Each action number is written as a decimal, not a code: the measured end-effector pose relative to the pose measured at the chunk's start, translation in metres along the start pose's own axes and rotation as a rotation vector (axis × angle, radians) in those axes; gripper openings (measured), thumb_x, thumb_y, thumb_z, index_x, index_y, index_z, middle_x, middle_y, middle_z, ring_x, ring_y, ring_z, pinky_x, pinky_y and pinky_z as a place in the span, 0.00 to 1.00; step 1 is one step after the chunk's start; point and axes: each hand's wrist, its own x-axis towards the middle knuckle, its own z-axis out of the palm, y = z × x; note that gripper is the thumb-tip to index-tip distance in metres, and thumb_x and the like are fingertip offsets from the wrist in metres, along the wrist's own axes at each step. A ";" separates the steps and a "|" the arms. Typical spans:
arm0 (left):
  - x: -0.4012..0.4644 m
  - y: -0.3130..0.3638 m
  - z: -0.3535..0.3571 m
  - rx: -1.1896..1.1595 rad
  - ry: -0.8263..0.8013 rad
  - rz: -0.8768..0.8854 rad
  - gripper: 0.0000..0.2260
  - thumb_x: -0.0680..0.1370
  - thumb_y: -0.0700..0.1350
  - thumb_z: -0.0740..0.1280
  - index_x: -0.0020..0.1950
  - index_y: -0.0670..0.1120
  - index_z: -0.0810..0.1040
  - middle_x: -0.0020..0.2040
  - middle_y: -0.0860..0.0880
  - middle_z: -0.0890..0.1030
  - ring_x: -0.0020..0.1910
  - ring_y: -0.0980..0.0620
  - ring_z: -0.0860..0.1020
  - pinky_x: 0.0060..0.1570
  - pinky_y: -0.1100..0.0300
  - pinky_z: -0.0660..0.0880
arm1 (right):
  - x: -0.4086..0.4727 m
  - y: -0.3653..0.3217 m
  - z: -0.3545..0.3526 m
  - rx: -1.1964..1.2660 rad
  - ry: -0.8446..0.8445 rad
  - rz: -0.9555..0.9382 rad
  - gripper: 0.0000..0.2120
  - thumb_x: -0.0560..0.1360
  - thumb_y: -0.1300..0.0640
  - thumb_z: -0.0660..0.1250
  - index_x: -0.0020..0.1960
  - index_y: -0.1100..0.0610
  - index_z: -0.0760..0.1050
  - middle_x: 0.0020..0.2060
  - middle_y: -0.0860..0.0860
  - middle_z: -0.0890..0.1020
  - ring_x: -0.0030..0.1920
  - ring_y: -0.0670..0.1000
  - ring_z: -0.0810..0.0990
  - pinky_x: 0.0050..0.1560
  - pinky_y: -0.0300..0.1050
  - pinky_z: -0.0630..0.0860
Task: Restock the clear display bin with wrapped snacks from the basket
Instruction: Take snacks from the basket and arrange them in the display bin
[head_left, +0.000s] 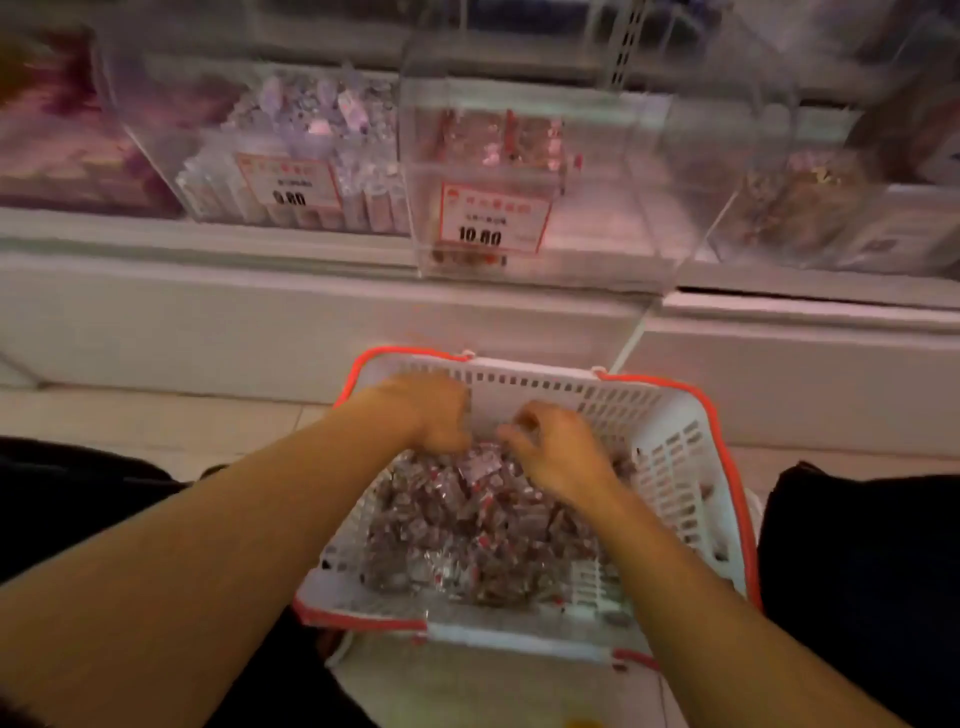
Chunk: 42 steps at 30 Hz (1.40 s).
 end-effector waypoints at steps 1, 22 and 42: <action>0.002 0.001 0.033 -0.017 -0.172 -0.070 0.15 0.77 0.55 0.66 0.58 0.48 0.80 0.59 0.42 0.80 0.59 0.42 0.78 0.56 0.53 0.74 | -0.010 0.026 0.028 0.096 -0.247 0.221 0.15 0.78 0.51 0.68 0.60 0.58 0.78 0.50 0.57 0.84 0.51 0.57 0.82 0.50 0.51 0.77; 0.010 0.020 0.231 -0.137 -0.531 -0.571 0.14 0.80 0.43 0.62 0.64 0.43 0.77 0.64 0.43 0.78 0.62 0.44 0.77 0.56 0.53 0.76 | -0.012 0.073 0.151 -0.094 -0.572 0.342 0.19 0.66 0.54 0.79 0.53 0.57 0.77 0.47 0.55 0.82 0.48 0.58 0.81 0.51 0.52 0.81; 0.005 0.012 0.215 0.003 -0.600 -0.442 0.14 0.80 0.42 0.64 0.64 0.41 0.76 0.64 0.44 0.77 0.63 0.44 0.75 0.55 0.56 0.75 | -0.029 0.124 0.096 0.430 -0.637 0.914 0.05 0.78 0.62 0.68 0.49 0.64 0.75 0.29 0.55 0.72 0.23 0.48 0.68 0.25 0.41 0.68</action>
